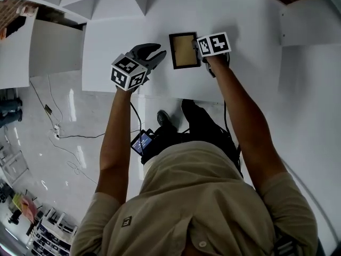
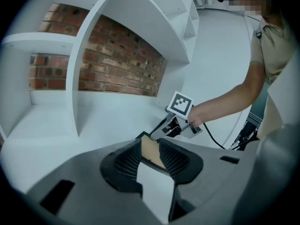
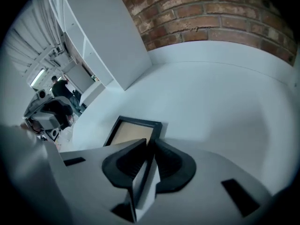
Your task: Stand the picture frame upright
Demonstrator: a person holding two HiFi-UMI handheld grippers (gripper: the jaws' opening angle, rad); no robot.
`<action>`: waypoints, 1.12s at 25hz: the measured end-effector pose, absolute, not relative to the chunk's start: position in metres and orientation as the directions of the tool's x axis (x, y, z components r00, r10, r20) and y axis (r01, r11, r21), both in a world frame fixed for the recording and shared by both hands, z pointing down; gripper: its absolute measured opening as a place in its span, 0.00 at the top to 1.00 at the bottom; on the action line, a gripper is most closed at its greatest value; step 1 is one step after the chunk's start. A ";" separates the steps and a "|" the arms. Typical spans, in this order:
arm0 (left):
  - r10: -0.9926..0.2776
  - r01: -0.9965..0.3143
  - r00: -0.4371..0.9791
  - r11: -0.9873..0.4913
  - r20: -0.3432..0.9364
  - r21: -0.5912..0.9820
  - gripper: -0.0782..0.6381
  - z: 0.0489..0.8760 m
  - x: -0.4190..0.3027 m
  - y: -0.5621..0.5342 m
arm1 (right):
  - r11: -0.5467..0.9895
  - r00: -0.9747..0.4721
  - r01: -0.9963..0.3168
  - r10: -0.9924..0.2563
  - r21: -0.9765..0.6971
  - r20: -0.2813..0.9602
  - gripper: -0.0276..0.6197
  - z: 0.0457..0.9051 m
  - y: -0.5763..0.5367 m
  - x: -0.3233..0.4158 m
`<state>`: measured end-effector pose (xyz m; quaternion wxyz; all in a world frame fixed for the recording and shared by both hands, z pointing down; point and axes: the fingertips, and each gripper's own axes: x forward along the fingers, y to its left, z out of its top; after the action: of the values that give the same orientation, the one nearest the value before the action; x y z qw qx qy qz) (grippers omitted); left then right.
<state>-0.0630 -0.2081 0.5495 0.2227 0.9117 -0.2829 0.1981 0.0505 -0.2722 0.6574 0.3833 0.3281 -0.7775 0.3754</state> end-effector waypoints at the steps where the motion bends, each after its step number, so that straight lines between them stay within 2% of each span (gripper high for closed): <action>1: -0.425 -0.609 0.760 -0.730 0.492 0.310 0.75 0.554 -0.065 -0.212 | 0.498 -0.500 -0.799 -0.243 -0.336 0.831 0.88 0.655 -0.272 0.049; 7: -0.368 -0.596 0.794 -0.628 0.484 0.500 0.74 0.583 -0.054 -0.217 | 0.468 -0.572 -0.793 -0.355 -0.388 0.740 0.89 0.639 -0.254 0.063; 11: -0.341 -0.568 0.819 -0.590 0.461 0.573 0.74 0.592 -0.037 -0.211 | 0.449 -0.617 -0.780 -0.432 -0.436 0.658 0.89 0.617 -0.251 0.069; 18: -0.366 -0.494 0.867 -0.562 0.336 0.663 0.72 0.577 -0.009 -0.223 | 0.515 -0.667 -0.743 -0.514 -0.428 0.539 0.89 0.576 -0.251 0.072; 22: -0.377 -0.479 0.877 -0.662 0.297 0.576 0.76 0.557 -0.004 -0.228 | 0.591 -0.715 -0.696 -0.513 -0.408 0.475 0.89 0.559 -0.247 0.074; 26: -0.309 -0.405 0.906 -0.829 0.288 0.386 0.78 0.538 0.001 -0.216 | 0.768 -0.827 -0.531 -0.376 -0.359 0.418 0.89 0.535 -0.230 0.076; 27: -0.282 -0.374 0.915 -0.863 0.290 0.341 0.78 0.534 0.002 -0.212 | 0.811 -0.842 -0.482 -0.324 -0.331 0.431 0.85 0.532 -0.226 0.075; 28: -0.257 -0.345 0.921 -0.889 0.295 0.302 0.78 0.531 0.003 -0.209 | 0.849 -0.848 -0.435 -0.275 -0.300 0.453 0.76 0.532 -0.222 0.073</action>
<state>0.0031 -0.2086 0.5313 0.1770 0.9638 -0.1559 0.1242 0.0735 -0.2223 0.5315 0.2009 0.1886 -0.9403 0.1997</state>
